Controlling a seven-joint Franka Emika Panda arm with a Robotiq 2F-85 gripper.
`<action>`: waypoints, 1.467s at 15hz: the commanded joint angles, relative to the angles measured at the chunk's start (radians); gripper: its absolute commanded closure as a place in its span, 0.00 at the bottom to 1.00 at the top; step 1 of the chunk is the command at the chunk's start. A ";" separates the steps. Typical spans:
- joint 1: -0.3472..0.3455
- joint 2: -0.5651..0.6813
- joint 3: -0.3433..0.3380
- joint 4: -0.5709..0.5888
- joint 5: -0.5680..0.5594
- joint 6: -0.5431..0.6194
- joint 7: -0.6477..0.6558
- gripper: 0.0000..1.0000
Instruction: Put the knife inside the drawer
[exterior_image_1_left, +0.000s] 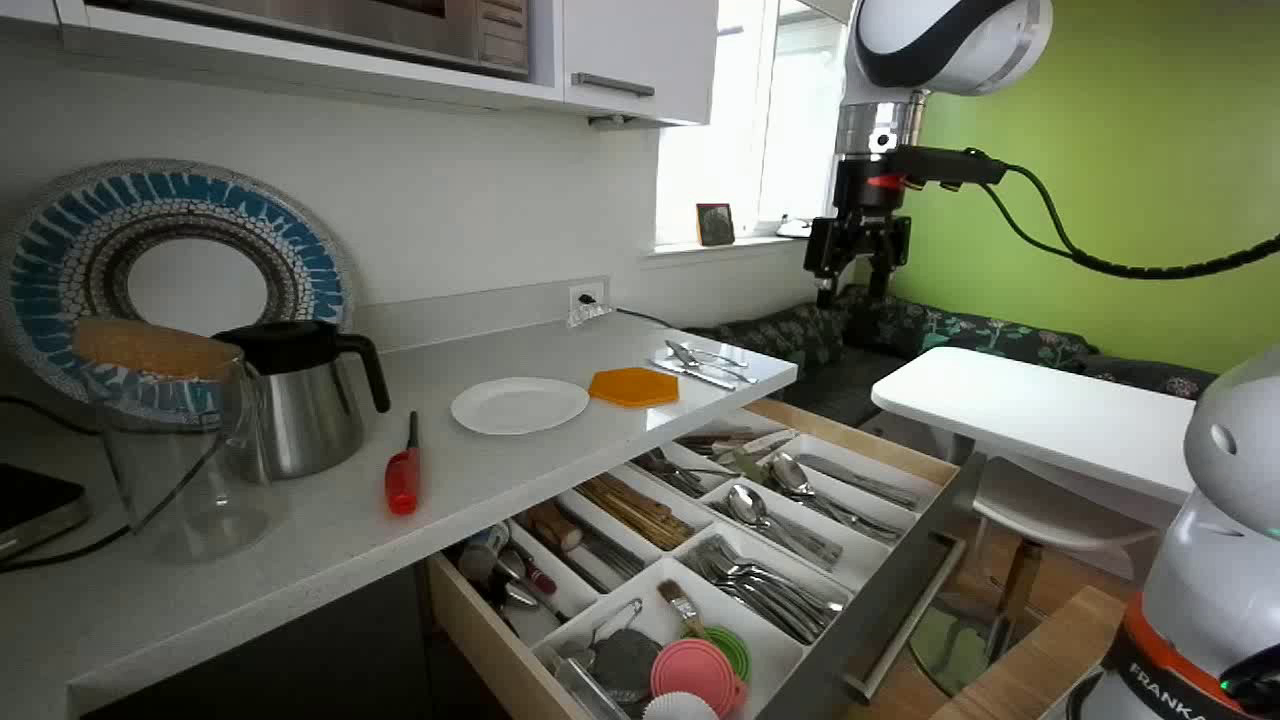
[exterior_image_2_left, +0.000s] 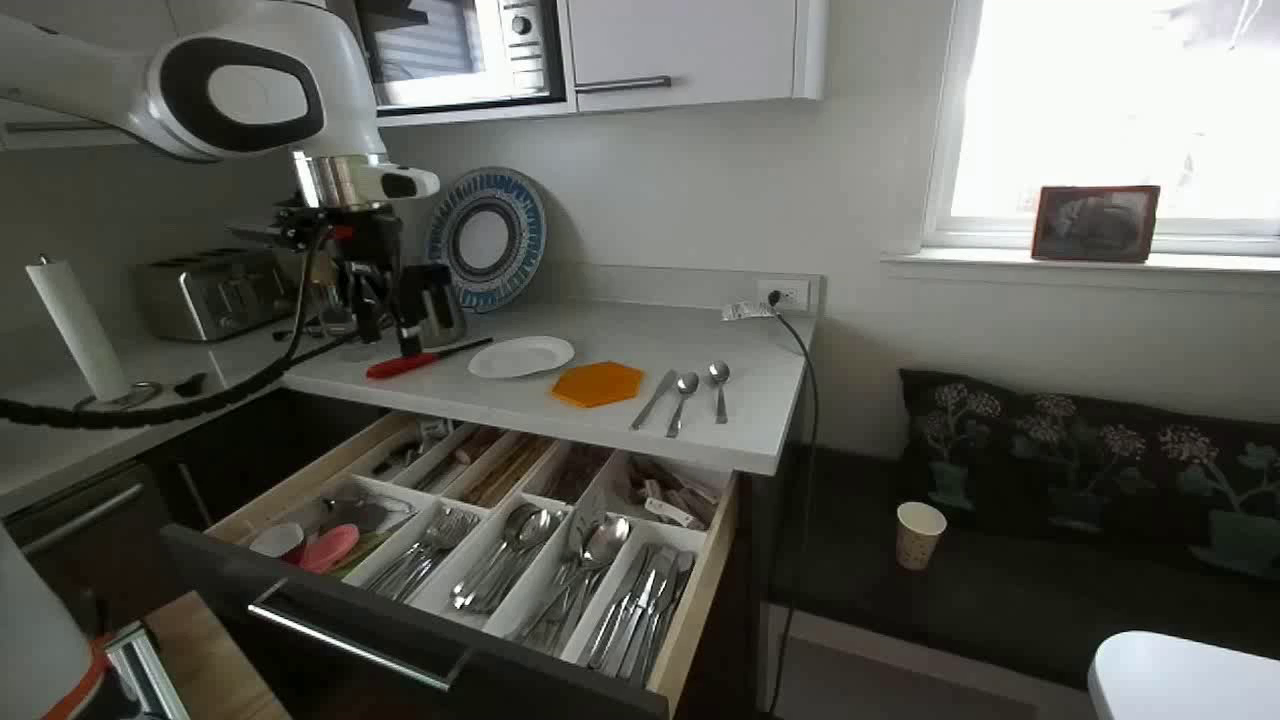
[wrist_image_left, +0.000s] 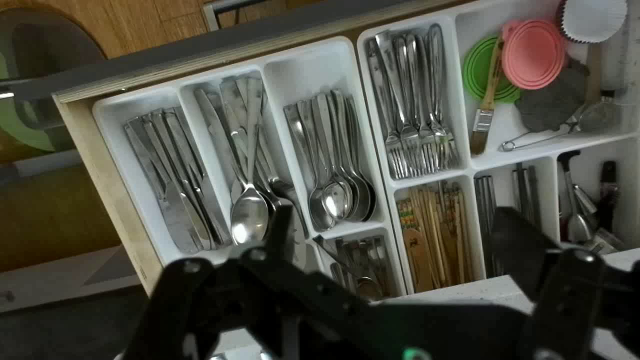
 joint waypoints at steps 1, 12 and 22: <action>0.000 0.000 0.000 0.002 0.000 -0.003 0.000 0.00; 0.000 0.000 0.000 0.002 0.000 -0.002 0.000 0.00; 0.011 0.285 -0.016 0.127 -0.017 0.380 -0.115 0.00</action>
